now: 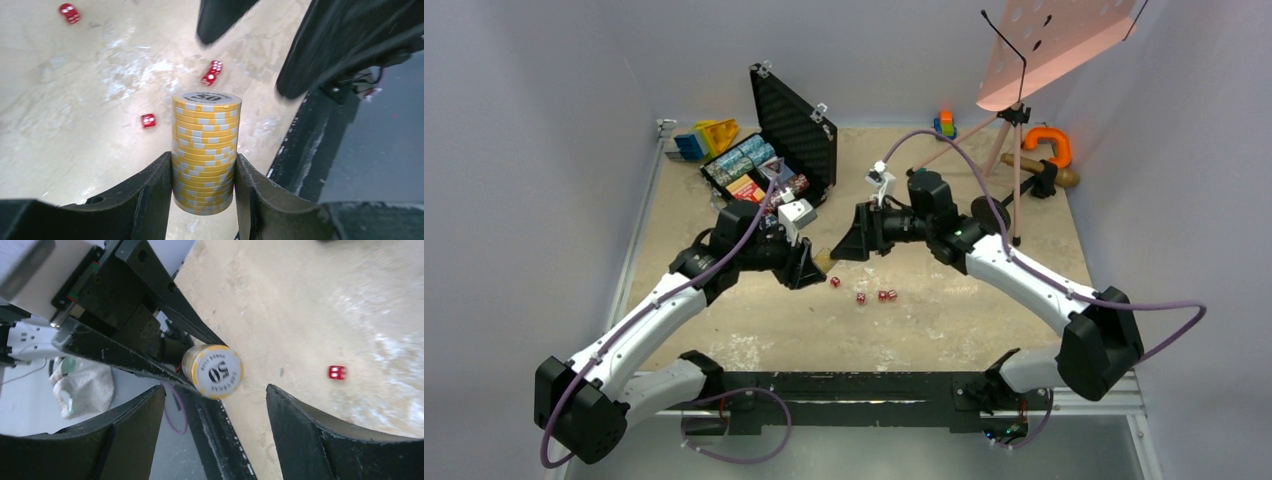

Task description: Pack up texas hold em set

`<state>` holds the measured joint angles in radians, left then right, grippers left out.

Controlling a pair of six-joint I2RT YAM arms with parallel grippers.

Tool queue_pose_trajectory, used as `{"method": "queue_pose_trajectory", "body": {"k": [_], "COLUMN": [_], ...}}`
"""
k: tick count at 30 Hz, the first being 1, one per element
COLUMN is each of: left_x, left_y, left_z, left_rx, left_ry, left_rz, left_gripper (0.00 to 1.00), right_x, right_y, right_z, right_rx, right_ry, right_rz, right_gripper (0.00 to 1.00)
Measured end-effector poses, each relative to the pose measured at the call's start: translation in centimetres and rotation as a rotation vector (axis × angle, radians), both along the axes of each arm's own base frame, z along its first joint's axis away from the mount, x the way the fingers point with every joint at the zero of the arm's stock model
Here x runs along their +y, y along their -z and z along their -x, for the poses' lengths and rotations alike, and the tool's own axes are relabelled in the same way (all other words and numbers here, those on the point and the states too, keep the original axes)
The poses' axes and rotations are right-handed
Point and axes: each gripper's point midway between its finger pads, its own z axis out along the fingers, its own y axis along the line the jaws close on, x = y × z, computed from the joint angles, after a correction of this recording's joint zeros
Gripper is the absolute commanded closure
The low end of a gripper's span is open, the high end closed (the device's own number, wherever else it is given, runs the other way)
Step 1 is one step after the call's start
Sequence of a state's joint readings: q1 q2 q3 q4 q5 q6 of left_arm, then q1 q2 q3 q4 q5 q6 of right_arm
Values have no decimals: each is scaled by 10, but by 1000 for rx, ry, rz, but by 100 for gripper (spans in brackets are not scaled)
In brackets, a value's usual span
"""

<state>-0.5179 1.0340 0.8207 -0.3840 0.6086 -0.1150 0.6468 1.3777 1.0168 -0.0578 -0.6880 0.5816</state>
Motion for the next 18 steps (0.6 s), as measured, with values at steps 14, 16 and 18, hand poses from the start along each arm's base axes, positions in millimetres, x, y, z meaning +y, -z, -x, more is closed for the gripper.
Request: {"method": "queue_pose_trajectory", "body": {"k": [14,16,18], "left_x": [68,75,80], "left_y": [37,48,59], "left_z": [-126,-142,-158], "left_rx": [14,32,53], "left_ry": [-232,-236,-226], "left_rz": [-349,-404,-452], "left_gripper": [100,100,100], "right_x": [-62,-63,-63], "right_y": [-2,6,10], "right_z": [-29,-24,-19], "right_rx": [-93,-82,-74], "right_ry": [175,163,153], "right_rz": [-8,-8,-10], "right_gripper": [24,24,24]}}
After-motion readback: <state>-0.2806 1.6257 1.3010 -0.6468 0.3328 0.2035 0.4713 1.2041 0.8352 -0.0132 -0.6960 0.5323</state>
